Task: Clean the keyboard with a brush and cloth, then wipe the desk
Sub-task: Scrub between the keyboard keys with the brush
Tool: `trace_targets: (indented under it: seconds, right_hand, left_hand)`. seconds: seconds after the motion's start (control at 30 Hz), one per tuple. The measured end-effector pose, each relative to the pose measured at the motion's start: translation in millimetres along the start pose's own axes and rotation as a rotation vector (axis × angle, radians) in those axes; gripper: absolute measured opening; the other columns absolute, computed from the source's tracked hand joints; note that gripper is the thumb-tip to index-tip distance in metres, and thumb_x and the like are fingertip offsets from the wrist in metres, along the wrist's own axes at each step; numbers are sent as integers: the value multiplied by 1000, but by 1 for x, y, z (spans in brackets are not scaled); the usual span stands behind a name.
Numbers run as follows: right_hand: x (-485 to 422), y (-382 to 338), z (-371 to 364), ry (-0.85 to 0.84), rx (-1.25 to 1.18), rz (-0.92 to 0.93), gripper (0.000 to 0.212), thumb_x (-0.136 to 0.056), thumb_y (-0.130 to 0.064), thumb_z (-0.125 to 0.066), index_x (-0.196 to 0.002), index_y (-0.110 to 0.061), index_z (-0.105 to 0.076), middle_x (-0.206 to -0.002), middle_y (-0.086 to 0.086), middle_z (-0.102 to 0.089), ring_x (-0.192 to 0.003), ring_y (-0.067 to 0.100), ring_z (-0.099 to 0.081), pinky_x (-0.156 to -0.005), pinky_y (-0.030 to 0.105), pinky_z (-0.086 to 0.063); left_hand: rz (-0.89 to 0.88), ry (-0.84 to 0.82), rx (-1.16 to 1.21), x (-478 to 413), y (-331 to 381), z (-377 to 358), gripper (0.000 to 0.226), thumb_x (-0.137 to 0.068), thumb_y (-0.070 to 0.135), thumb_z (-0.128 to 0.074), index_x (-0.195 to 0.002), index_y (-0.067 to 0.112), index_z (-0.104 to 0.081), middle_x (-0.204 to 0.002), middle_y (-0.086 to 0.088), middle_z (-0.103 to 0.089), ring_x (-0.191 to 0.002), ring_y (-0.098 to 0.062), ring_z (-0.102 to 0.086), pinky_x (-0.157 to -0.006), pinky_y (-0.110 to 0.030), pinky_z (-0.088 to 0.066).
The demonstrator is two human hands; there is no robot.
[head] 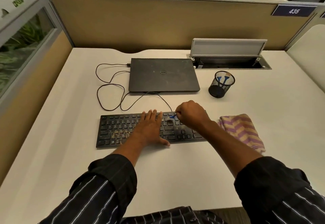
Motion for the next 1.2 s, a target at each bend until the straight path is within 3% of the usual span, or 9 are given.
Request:
trace_targets:
  seconds: [0.17, 0.33, 0.63, 0.8, 0.97, 1.1, 1.2]
  right_hand:
    - [7, 2, -8, -99, 81, 33, 30, -91, -33, -64, -107, -8, -69, -99, 10, -69, -78, 19, -59, -65, 28, -43]
    - [2, 4, -1, -25, -26, 52, 24, -95, -25, -57, -104, -9, -73, -94, 7, -73, -75, 18, -63, -62, 24, -41]
    - [8, 3, -12, -131, 55, 90, 30, -89, -27, -66, -111, -7, -65, -105, 11, -67, -84, 20, -60, -74, 31, -53]
    - [1, 0, -2, -60, 1, 78, 24, -94, -24, -59, -102, -5, -72, -93, 10, -71, -71, 18, -57, -63, 26, -42]
    - [3, -2, -14, -169, 50, 93, 29, -89, -27, -67, -109, -6, -67, -104, 10, -68, -78, 18, -56, -74, 31, -53]
    - [-2, -7, -5, -69, -35, 109, 21, -93, -18, -57, -96, -5, -72, -89, 9, -72, -69, 16, -58, -61, 25, -44]
    - [-1, -17, -7, -63, -43, 171, 21, -95, -15, -54, -94, -7, -73, -89, 9, -72, -70, 16, -59, -65, 26, -46]
  left_hand:
    - [27, -5, 18, 1, 1, -2, 138, -66, 89, -59, -159, 12, 7, -168, -15, 2, -155, -32, 5, -124, -55, 0]
    - [47, -19, 14, 0, 2, -3, 137, -66, 88, -60, -159, 14, 9, -168, -13, 3, -155, -32, 6, -123, -57, -2]
    - [56, -26, 7, 1, 3, -2, 136, -68, 87, -61, -159, 14, 9, -168, -12, 3, -155, -31, 6, -123, -59, -3]
    - [55, -20, 24, 1, 3, -2, 136, -68, 87, -61, -159, 15, 9, -168, -12, 4, -155, -30, 7, -123, -59, 0]
    - [54, -18, 23, 2, 3, -1, 135, -69, 86, -61, -159, 14, 9, -168, -12, 4, -155, -30, 7, -123, -58, -1]
    - [52, -18, 20, 1, 3, -2, 136, -68, 87, -60, -159, 14, 8, -168, -12, 4, -155, -30, 6, -123, -58, 0]
    - [52, -15, 25, 2, 2, -2, 136, -68, 87, -60, -159, 13, 7, -168, -12, 3, -155, -30, 6, -123, -59, -1]
Point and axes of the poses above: each hand's wrist, its own x-axis away from the middle knuckle, its own z-axis out of the back of the hand, y = z × x, the point moved 6 cm from there along -x, towards the middle knuckle
